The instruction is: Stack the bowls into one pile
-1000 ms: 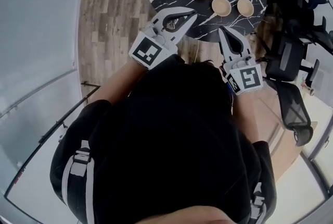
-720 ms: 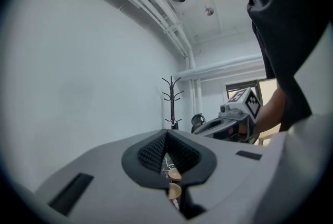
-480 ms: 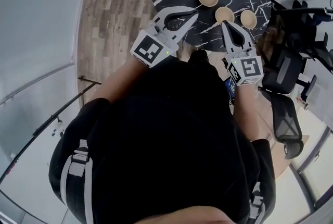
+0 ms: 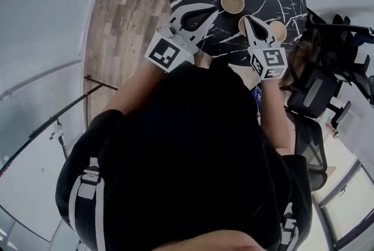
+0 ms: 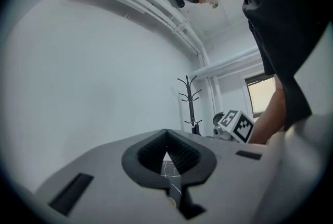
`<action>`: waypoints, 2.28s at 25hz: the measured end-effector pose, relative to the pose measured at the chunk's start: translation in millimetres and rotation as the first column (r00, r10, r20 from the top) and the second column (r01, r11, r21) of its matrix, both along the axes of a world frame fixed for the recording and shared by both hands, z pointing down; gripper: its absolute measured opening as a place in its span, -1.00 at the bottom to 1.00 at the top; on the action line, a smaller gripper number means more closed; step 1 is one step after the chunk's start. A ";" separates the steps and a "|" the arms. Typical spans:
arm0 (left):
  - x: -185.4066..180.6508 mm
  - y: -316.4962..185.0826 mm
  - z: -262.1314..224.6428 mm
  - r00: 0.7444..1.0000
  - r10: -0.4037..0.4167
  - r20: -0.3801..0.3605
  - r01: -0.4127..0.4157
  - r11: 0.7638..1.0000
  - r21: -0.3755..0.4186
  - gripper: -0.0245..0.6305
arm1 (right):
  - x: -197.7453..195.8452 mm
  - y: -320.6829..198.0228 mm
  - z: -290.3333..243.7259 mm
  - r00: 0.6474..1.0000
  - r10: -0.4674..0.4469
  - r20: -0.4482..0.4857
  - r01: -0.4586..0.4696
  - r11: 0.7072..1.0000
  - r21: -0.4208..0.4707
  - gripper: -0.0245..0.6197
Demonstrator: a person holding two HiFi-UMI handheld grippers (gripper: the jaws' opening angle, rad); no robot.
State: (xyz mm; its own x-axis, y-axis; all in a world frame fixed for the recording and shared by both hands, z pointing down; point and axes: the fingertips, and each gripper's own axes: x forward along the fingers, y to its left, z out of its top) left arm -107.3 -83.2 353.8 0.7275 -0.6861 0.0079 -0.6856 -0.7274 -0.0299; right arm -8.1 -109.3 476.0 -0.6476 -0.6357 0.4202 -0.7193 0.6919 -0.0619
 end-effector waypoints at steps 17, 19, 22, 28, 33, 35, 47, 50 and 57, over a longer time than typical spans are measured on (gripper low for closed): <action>45.7 -33.2 27.4 0.999 0.030 0.036 -0.030 1.000 -0.002 -0.92 | 28.6 -74.8 129.9 0.992 0.002 -0.128 -0.035 0.967 -0.252 -0.93; 50.2 -34.9 30.1 0.999 0.031 0.039 -0.032 0.999 0.006 -0.92 | 32.1 -80.7 144.0 0.989 -0.005 -0.149 -0.036 0.962 -0.272 -0.93; 53.9 -37.4 34.7 0.999 0.028 0.031 -0.029 1.000 0.010 -0.92 | 35.0 -88.3 164.6 0.984 -0.020 -0.176 -0.035 0.951 -0.307 -0.93; 57.2 -44.6 42.4 0.999 0.016 0.043 -0.016 1.000 0.007 -0.92 | 39.7 -101.9 203.6 0.983 -0.014 -0.182 -0.063 0.910 -0.409 -0.92; 59.0 -48.6 48.3 0.999 0.002 0.041 -0.002 1.000 0.002 -0.92 | 41.6 -109.3 230.8 0.980 -0.016 -0.201 -0.083 0.875 -0.477 -0.80; 59.5 -49.9 50.1 0.999 -0.003 0.040 0.003 1.000 -0.002 -0.92 | 39.8 -112.7 234.4 0.974 -0.034 -0.224 -0.080 0.872 -0.483 -0.77; 50.2 -52.9 64.6 0.998 -0.037 0.054 0.040 0.998 -0.043 -0.92 | 43.8 -130.0 273.8 0.958 -0.037 -0.284 -0.157 0.763 -0.627 -0.54; 44.8 -53.7 67.2 0.997 -0.050 0.059 0.052 0.998 -0.040 -0.92 | 42.3 -130.0 284.7 0.956 -0.045 -0.290 -0.165 0.734 -0.658 -0.53; 33.4 -52.8 71.6 0.995 -0.073 0.066 0.076 0.995 -0.057 -0.92 | 40.1 -130.0 302.5 0.942 -0.058 -0.330 -0.200 0.694 -0.692 -0.65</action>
